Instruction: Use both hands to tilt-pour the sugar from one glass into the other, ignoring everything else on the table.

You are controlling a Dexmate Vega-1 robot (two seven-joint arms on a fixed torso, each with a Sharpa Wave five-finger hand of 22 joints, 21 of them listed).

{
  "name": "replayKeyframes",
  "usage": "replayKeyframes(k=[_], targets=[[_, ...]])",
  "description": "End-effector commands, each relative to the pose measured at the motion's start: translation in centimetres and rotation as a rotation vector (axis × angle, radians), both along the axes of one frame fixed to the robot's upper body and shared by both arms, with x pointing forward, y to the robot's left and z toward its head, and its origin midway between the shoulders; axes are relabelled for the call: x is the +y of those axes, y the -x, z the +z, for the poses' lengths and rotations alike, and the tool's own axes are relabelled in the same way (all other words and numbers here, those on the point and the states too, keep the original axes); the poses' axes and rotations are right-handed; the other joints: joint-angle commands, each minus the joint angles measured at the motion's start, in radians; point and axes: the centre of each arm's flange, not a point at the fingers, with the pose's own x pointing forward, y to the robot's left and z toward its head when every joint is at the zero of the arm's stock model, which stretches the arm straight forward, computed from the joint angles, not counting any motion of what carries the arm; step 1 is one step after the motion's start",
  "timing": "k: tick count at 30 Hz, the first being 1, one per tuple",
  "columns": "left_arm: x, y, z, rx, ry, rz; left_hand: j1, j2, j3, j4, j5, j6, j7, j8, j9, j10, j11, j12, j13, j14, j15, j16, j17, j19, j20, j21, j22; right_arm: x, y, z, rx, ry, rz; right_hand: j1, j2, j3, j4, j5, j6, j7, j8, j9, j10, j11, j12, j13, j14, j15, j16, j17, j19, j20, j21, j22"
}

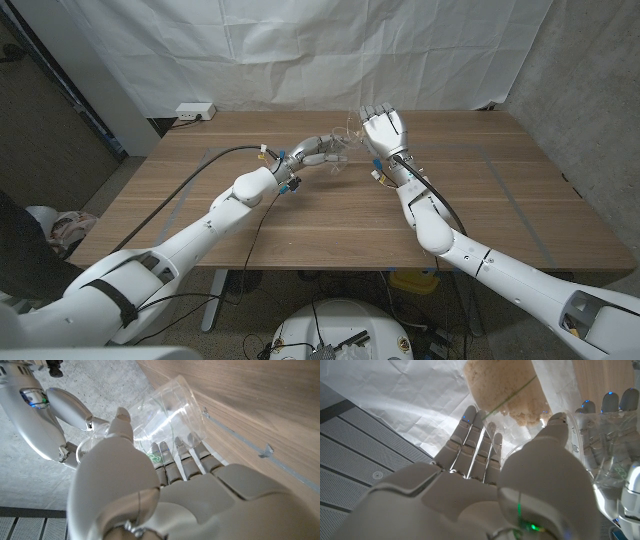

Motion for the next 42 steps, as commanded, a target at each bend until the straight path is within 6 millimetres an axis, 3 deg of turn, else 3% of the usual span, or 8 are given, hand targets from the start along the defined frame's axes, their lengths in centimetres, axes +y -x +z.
replayKeyframes(k=[1, 12, 26, 42], targets=[[-0.1, -0.5, 0.5, -0.002, 0.004, -0.007, -0.003, 0.006, -0.002, -0.002, 0.006, 0.006, 0.002, -0.002, 0.003, 0.004, 0.003, -0.002, -0.001, -0.003, -0.078, -0.006, 0.001, -0.004, 0.0, 0.002, 0.004, -0.2, -0.2, 0.0, -0.071, 0.017, 0.013, -0.007, -0.002, -0.006, 0.005, -0.003, 0.003, -0.009, -0.004, 0.003, 0.008, -0.008, -0.001, -0.001, 0.008, -0.152, -0.003, 0.006, 0.002, -0.052, 0.006, 0.0], [-0.3, -0.8, 0.7, 0.001, 0.006, -0.012, -0.001, 0.009, 0.0, -0.003, 0.006, 0.007, 0.003, -0.006, 0.002, 0.005, 0.005, -0.003, -0.003, -0.001, -0.079, -0.007, 0.001, -0.005, 0.001, 0.002, 0.004, -0.1, -0.2, -0.1, -0.157, 0.089, -0.007, -0.008, -0.006, -0.009, 0.007, -0.006, 0.006, -0.011, -0.005, 0.005, 0.006, -0.008, -0.004, -0.001, 0.0, -0.152, -0.014, 0.009, -0.018, -0.061, 0.002, -0.007], [-0.4, -0.8, 0.6, 0.005, 0.006, -0.014, -0.002, 0.011, 0.0, -0.004, 0.006, 0.012, 0.003, -0.009, 0.002, 0.009, 0.003, -0.004, -0.006, 0.0, -0.08, -0.009, 0.001, -0.006, 0.0, 0.003, 0.004, 0.4, -1.3, 0.5, -0.112, 0.167, -0.095, -0.002, -0.01, -0.008, 0.006, -0.008, 0.013, -0.022, -0.006, 0.005, 0.015, -0.013, -0.005, -0.002, -0.003, -0.153, -0.023, 0.014, -0.028, -0.069, 0.002, -0.015], [-0.1, -0.6, 0.5, 0.008, 0.01, -0.016, -0.003, 0.014, 0.0, -0.003, 0.005, 0.015, 0.005, -0.013, 0.002, 0.01, 0.005, -0.005, -0.007, 0.002, -0.079, -0.01, 0.0, -0.007, 0.0, 0.004, 0.004, -0.9, -1.0, 0.9, -0.157, 0.174, -0.138, -0.01, -0.017, -0.012, 0.013, -0.011, 0.02, -0.03, -0.008, 0.004, 0.017, -0.02, -0.008, 0.0, -0.004, -0.152, -0.031, 0.018, -0.046, -0.07, -0.001, -0.024]])
